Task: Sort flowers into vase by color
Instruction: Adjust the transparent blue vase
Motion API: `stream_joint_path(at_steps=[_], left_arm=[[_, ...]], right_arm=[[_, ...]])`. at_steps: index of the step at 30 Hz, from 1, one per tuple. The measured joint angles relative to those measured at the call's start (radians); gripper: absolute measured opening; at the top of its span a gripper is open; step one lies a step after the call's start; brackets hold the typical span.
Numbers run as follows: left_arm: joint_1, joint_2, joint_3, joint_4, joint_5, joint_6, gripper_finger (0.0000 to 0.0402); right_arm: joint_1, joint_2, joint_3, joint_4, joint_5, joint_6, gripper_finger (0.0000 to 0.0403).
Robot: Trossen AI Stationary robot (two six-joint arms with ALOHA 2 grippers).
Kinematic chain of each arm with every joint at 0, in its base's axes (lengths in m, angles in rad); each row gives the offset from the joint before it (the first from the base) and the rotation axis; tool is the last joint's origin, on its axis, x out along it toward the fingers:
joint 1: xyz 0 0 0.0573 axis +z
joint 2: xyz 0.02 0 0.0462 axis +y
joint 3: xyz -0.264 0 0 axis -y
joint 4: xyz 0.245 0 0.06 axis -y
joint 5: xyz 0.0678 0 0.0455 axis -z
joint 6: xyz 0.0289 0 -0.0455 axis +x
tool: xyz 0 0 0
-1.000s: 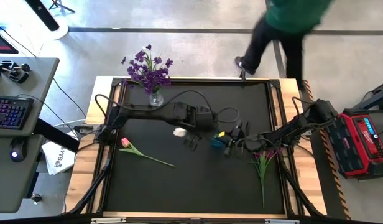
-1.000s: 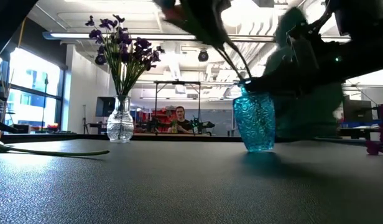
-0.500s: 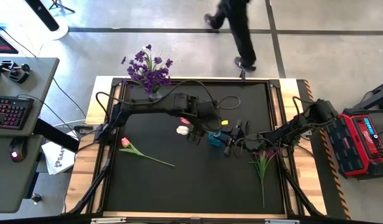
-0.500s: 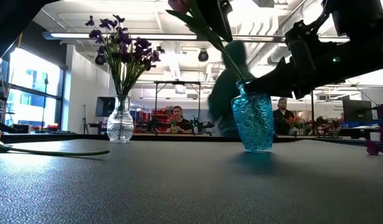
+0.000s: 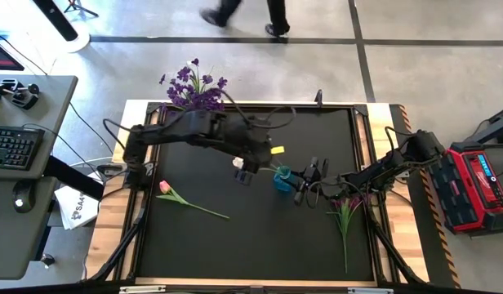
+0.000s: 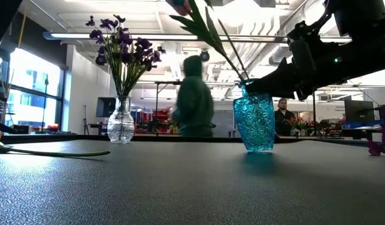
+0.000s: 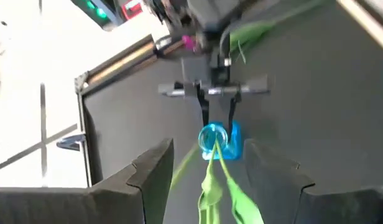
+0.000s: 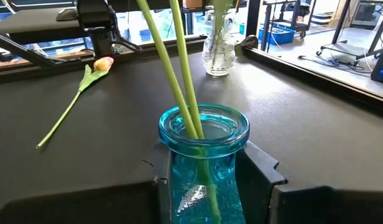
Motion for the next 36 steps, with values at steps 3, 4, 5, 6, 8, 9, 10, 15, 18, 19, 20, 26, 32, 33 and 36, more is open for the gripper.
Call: stream_joint_path(at_steps=[3,4,5,6,8,9,10,15,18,19,20,26,32,33,36], left_arm=[[-0.008,-0.029,0.000,0.004,0.007,-0.030,0.0184],[-0.008,-0.032,0.000,0.005,0.021,-0.038,0.0184],[-0.007,-0.032,0.000,0.004,0.038,-0.045,0.0184],[-0.005,-0.029,0.000,0.003,0.056,-0.051,0.0184],[0.002,-0.016,0.000,-0.010,0.085,-0.051,0.0184],[0.002,-0.010,0.000,-0.018,0.086,-0.048,0.0184],[0.003,-0.003,0.000,-0.029,0.086,-0.043,0.0184],[0.000,0.004,-0.002,-0.084,0.072,-0.009,0.0184],[-0.001,-0.005,-0.001,-0.096,0.072,-0.011,0.0184],[-0.001,-0.007,-0.001,-0.101,0.073,-0.014,0.0184],[-0.001,-0.008,-0.001,-0.103,0.073,-0.015,0.0184],[-0.002,-0.008,0.000,-0.144,0.072,-0.015,0.0184],[-0.009,-0.039,0.000,-0.144,0.073,-0.005,0.0174],[-0.013,-0.048,0.000,-0.140,0.072,-0.002,0.0168],[-0.022,-0.074,0.000,-0.123,0.074,-0.001,0.0152]], right_arm=[[0.000,0.000,0.000,-0.001,0.001,0.001,0.0084],[0.000,0.000,0.000,0.000,0.002,0.000,0.0084],[0.000,0.000,-0.001,0.002,0.001,-0.001,0.0084],[0.000,0.001,-0.001,0.004,0.001,-0.002,0.0084],[0.000,0.001,-0.001,0.010,0.000,-0.004,0.0084],[0.000,0.001,-0.001,0.011,0.000,-0.005,0.0084],[0.000,0.001,-0.001,0.011,-0.001,-0.007,0.0084],[0.000,0.001,-0.002,0.011,-0.005,-0.009,0.0084],[0.000,0.002,-0.002,0.011,-0.006,-0.011,0.0084],[0.000,0.002,-0.002,0.011,-0.006,-0.011,0.0084],[0.000,0.002,-0.002,0.011,-0.006,-0.011,0.0084],[0.000,0.002,-0.002,0.006,-0.007,-0.010,0.0084],[0.000,0.002,-0.002,0.000,-0.007,0.000,0.0084],[0.000,0.002,-0.002,0.000,-0.007,-0.001,0.0084],[0.000,0.002,-0.002,-0.001,-0.007,-0.001,0.0084]])
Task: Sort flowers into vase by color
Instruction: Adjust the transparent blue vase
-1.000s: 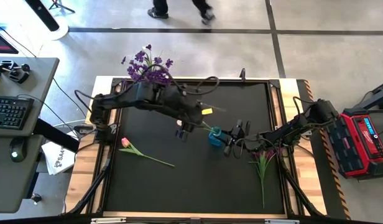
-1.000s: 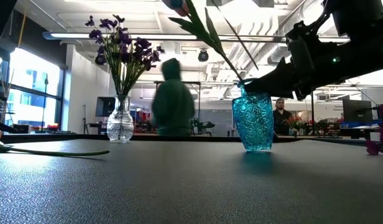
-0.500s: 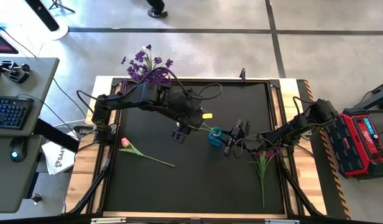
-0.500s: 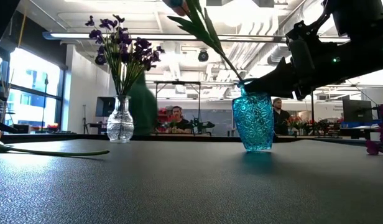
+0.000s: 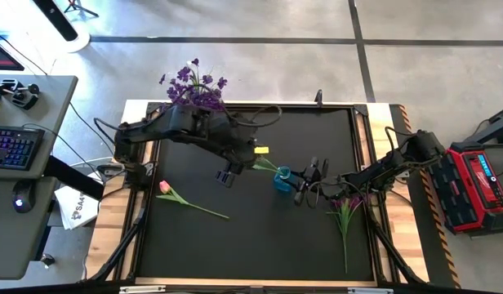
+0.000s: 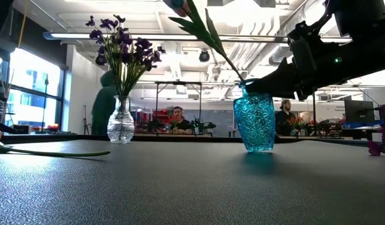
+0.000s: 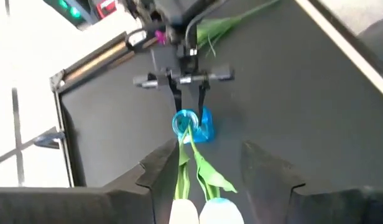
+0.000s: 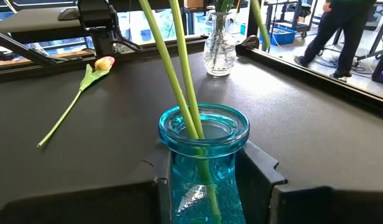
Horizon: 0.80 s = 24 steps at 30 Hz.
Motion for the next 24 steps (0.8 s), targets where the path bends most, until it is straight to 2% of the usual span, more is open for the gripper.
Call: stream_joint_path(at_steps=[11,17,24], left_arm=[[-0.037,-0.018,0.000,0.050,0.131,0.007,0.0112],[-0.046,-0.018,0.000,0.110,0.132,0.029,0.0102],[-0.045,-0.022,0.000,0.067,0.082,-0.004,0.0102]], right_arm=[[0.000,0.000,0.000,0.003,-0.001,0.001,0.0084],[0.000,0.000,0.000,0.004,-0.002,0.001,0.0084],[0.000,0.000,0.000,0.004,-0.002,-0.001,0.0084]])
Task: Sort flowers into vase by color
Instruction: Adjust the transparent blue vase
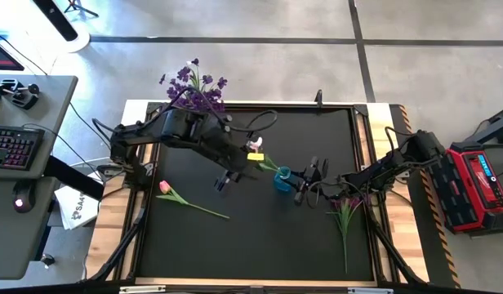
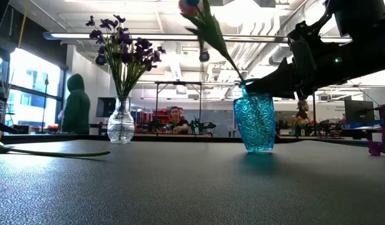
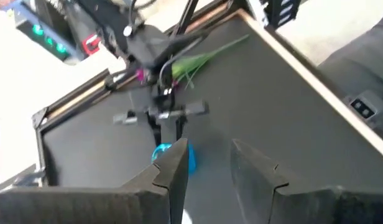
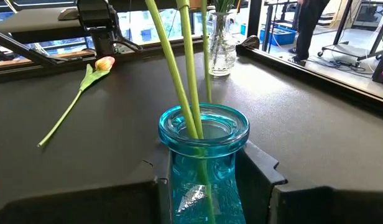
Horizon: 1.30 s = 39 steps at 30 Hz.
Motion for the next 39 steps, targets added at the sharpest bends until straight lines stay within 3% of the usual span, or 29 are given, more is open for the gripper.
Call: stream_joint_path(at_steps=[6,12,18,22,28,31,35,39], left_arm=[[-0.049,-0.058,-0.001,-0.101,-0.156,-0.020,0.0102],[-0.145,-0.107,-0.008,-0.246,-0.212,-0.202,0.0101],[-0.298,-0.140,-0.197,-0.174,-0.328,-0.314,0.0087],[-0.371,-0.225,-0.521,0.104,-0.344,-0.365,0.0076],[-0.401,-0.441,-1.156,0.834,-0.330,-0.394,0.0059],[-0.362,-0.530,-1.410,1.186,-0.268,-0.403,0.0052],[-0.253,-0.580,-1.619,1.467,-0.146,-0.424,0.0042],[-0.120,-0.559,-1.669,1.498,-0.076,-0.402,0.0033]], right_arm=[[0.035,0.001,-0.001,0.004,0.023,-0.020,0.0084],[0.093,-0.018,-0.003,-0.008,0.077,-0.034,0.0084],[0.130,-0.065,-0.004,-0.034,0.067,-0.034,0.0084],[0.145,-0.095,-0.004,-0.039,0.068,-0.034,0.0084],[0.148,-0.131,-0.003,-0.049,0.038,-0.034,0.0084],[0.148,-0.141,-0.003,-0.048,0.024,-0.032,0.0084],[0.148,-0.147,-0.002,-0.051,0.023,-0.016,0.0084],[0.148,-0.147,-0.002,-0.050,0.023,-0.004,0.0084]])
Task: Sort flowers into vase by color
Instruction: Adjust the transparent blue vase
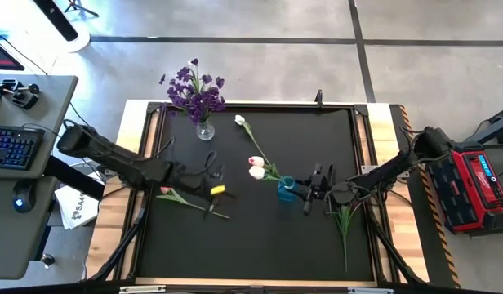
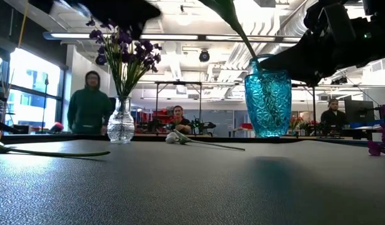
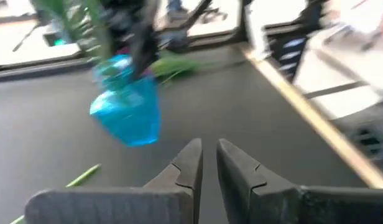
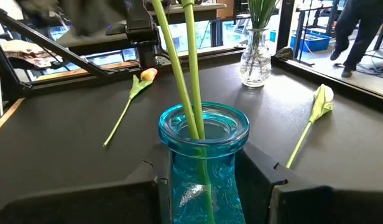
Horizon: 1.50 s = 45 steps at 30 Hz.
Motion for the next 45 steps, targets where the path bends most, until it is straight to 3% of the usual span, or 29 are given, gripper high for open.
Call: stream_joint_path(at_steps=[10,16,31,38,45], left_arm=[[0.240,0.150,0.010,0.032,0.007,0.265,0.0038],[0.364,0.256,0.033,0.096,0.158,0.305,0.0068],[0.480,0.515,0.274,-0.039,0.179,0.429,0.0163],[0.535,0.578,0.313,-0.041,0.181,0.435,0.0166],[0.584,0.647,0.355,-0.039,0.296,0.419,0.0146]], right_arm=[[0.000,-0.001,0.001,0.066,0.000,0.033,0.0084],[0.000,-0.001,0.002,0.096,0.002,0.053,0.0084],[0.033,-0.001,0.002,0.104,0.038,0.075,0.0084],[0.075,-0.001,0.002,0.112,0.114,0.075,0.0085],[0.079,-0.001,0.002,0.128,0.116,0.076,0.0085]])
